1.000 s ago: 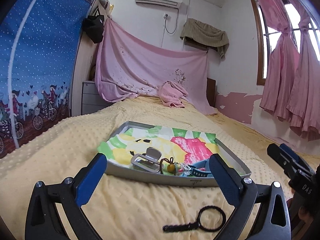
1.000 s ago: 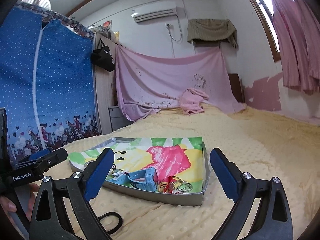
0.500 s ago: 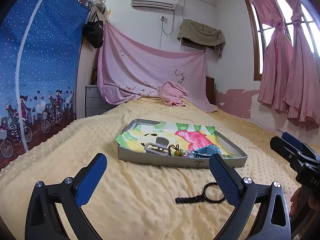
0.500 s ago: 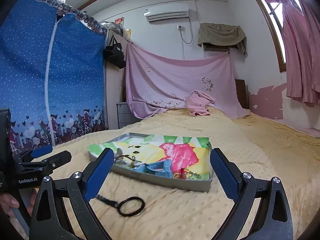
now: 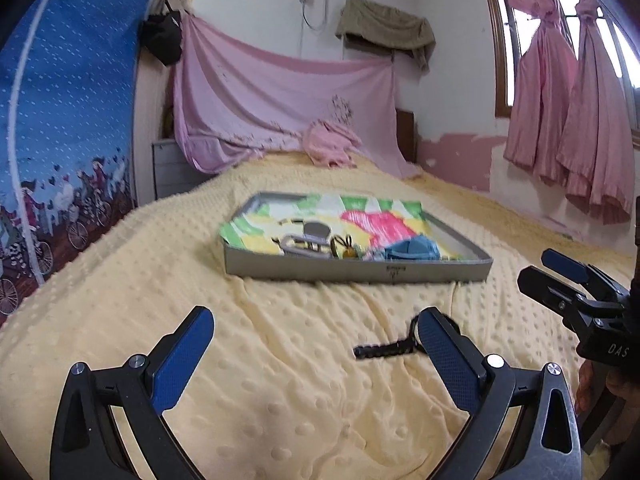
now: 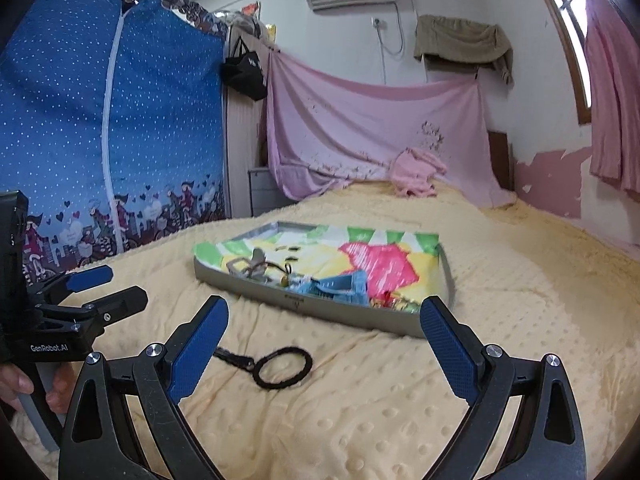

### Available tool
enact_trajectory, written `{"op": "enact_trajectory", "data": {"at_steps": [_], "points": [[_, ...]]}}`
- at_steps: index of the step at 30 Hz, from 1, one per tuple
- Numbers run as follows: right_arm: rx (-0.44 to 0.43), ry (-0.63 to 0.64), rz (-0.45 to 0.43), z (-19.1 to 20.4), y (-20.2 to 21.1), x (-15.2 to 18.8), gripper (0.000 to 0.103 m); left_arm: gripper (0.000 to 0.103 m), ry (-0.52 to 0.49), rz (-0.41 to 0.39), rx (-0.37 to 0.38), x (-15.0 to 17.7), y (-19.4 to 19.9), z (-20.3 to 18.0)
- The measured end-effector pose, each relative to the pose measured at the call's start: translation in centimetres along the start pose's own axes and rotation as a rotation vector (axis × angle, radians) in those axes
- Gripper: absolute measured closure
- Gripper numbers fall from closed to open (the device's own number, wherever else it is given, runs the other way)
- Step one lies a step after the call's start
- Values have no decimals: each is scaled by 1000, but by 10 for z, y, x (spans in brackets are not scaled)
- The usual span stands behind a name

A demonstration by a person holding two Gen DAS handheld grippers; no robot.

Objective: Organize jewelry
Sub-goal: 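Move both open tools back toward the black hair tie and black beaded clip, then grasp the black beaded hair clip with the left tool while the right tool grasps the black hair tie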

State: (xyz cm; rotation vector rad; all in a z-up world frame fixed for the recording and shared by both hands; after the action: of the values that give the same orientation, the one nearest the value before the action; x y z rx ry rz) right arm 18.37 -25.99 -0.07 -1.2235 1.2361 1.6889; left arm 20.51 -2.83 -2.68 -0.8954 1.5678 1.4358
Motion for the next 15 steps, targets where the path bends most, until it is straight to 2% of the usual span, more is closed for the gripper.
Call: {"op": "enact_trajectory", "data": {"at_steps": [8, 10, 12, 15], "points": [[-34, -29, 86, -3, -22, 15, 11, 2, -92, 83, 39, 8, -18, -15], [-48, -22, 113, -1, -28, 19, 18, 8, -125, 98, 53, 10, -22, -20], [-59, -16, 140, 1, -33, 22, 34, 17, -150, 117, 65, 12, -26, -25], [-75, -17, 174, 3, -40, 26, 45, 29, -173, 152, 95, 16, -32, -30]]}}
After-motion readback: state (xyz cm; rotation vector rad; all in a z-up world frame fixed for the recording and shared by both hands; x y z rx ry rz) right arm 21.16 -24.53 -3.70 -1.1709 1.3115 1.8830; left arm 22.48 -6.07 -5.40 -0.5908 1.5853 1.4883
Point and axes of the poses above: each gripper's, at about its wrist camera, not at the fingertips, and y roughly against the way its jaws point, z to its left, x to its underside, the point moved 6 cm from there along -y, roughly the way its jaws point, and after that the axes turned 6 degrees about -x, right-handed, at the moved point
